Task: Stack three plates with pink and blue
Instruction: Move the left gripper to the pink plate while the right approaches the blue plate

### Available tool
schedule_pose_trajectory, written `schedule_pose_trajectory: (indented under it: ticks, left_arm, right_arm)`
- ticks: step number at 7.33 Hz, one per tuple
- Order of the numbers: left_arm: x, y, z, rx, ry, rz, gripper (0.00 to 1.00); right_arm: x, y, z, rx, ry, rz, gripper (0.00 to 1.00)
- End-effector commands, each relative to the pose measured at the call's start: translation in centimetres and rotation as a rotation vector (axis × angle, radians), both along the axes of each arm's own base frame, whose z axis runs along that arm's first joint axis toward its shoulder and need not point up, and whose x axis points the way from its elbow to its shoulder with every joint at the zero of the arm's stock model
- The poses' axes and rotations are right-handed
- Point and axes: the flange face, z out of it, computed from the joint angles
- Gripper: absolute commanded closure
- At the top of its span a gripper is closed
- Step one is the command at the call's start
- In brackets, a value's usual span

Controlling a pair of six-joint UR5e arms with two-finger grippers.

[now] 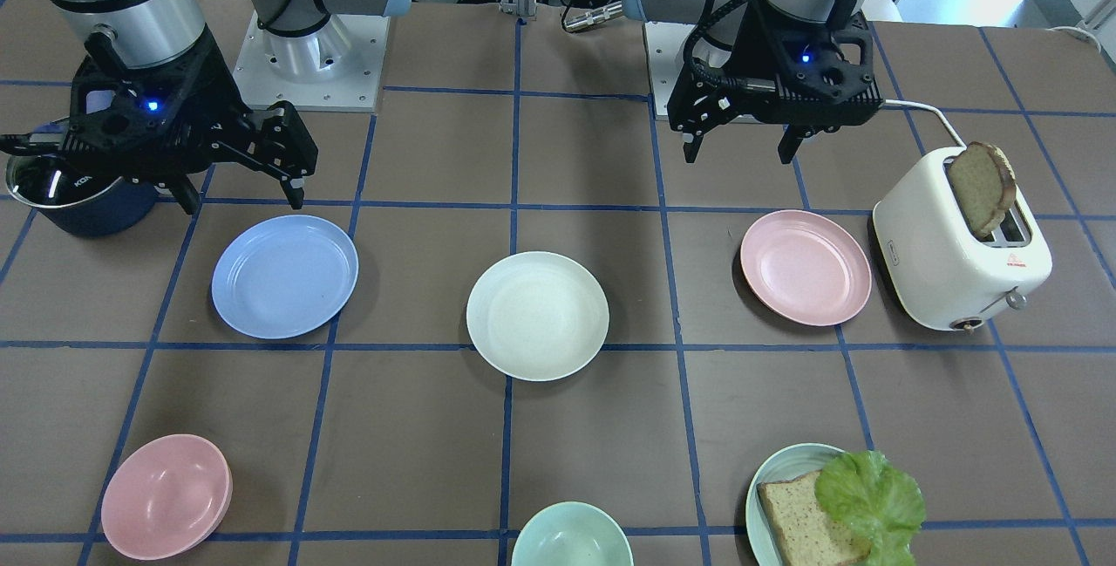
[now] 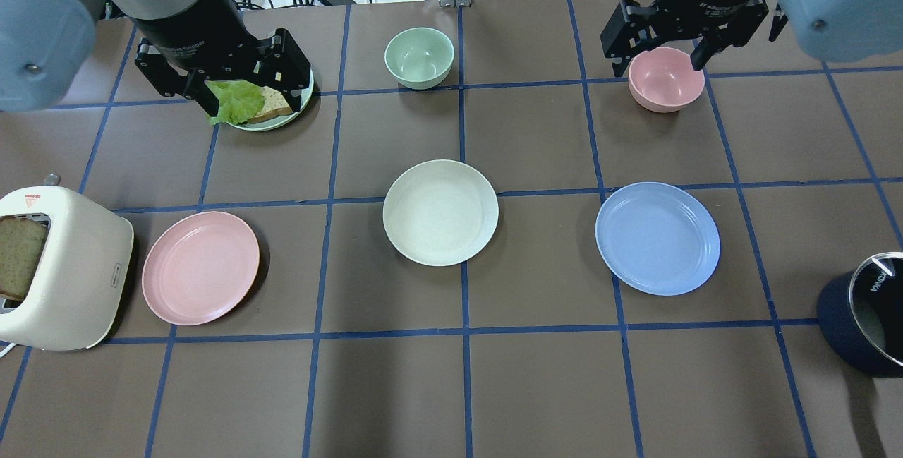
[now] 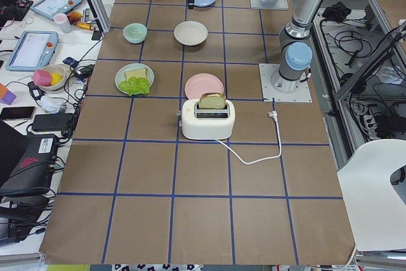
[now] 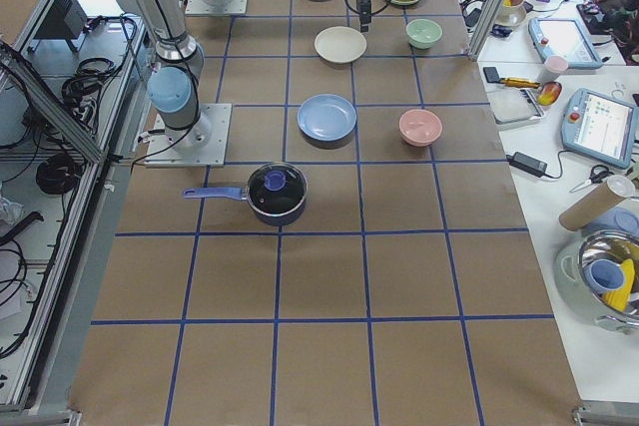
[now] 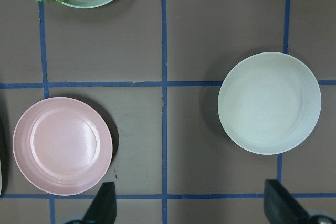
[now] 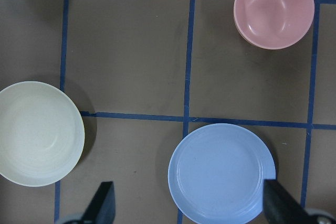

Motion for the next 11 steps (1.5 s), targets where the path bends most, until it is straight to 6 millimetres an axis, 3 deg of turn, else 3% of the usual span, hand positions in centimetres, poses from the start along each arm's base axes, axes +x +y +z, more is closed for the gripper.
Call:
schedule_pose_trajectory:
  ticks: [1, 4, 5, 7, 8, 9, 10, 11]
  left_arm:
    - [0.2, 0.2, 0.2, -0.003, -0.004, 0.001, 0.0]
    - [0.9, 0.0, 0.1, 0.01, 0.001, 0.006, 0.0]
    - [1.7, -0.8, -1.1, 0.04, 0.002, 0.018, 0.0]
    - [1.9, -1.3, -3.7, 0.142, -0.008, -0.135, 0.0]
    - [1.8, -1.9, -6.5, 0.19, 0.004, -0.141, 0.0]
    - [1.8, -2.4, -11.0, 0.221, -0.001, -0.144, 0.0]
    - [3.2, -1.9, -17.0, 0.253, -0.001, -0.124, 0.0]
    - [6.3, -0.6, -22.5, 0.249, 0.007, -0.069, 0.0]
  right_arm:
    - [-0.1, 0.0, 0.0, 0.0, 0.0, -0.002, 0.0]
    - [-0.1, 0.0, 0.0, 0.003, 0.002, -0.002, 0.0]
    - [-0.1, 0.1, -0.2, 0.011, 0.003, -0.001, 0.0]
    - [-1.2, -0.5, -1.2, 0.022, 0.021, 0.02, 0.0]
    - [-2.6, -0.6, -2.0, 0.041, 0.021, 0.004, 0.0]
    - [-5.1, -0.8, -3.3, 0.067, 0.018, -0.042, 0.0]
    - [-8.3, -0.6, -6.2, 0.125, 0.004, -0.1, 0.0]
    - [-11.8, -1.1, -11.7, 0.16, -0.012, -0.106, 0.0]
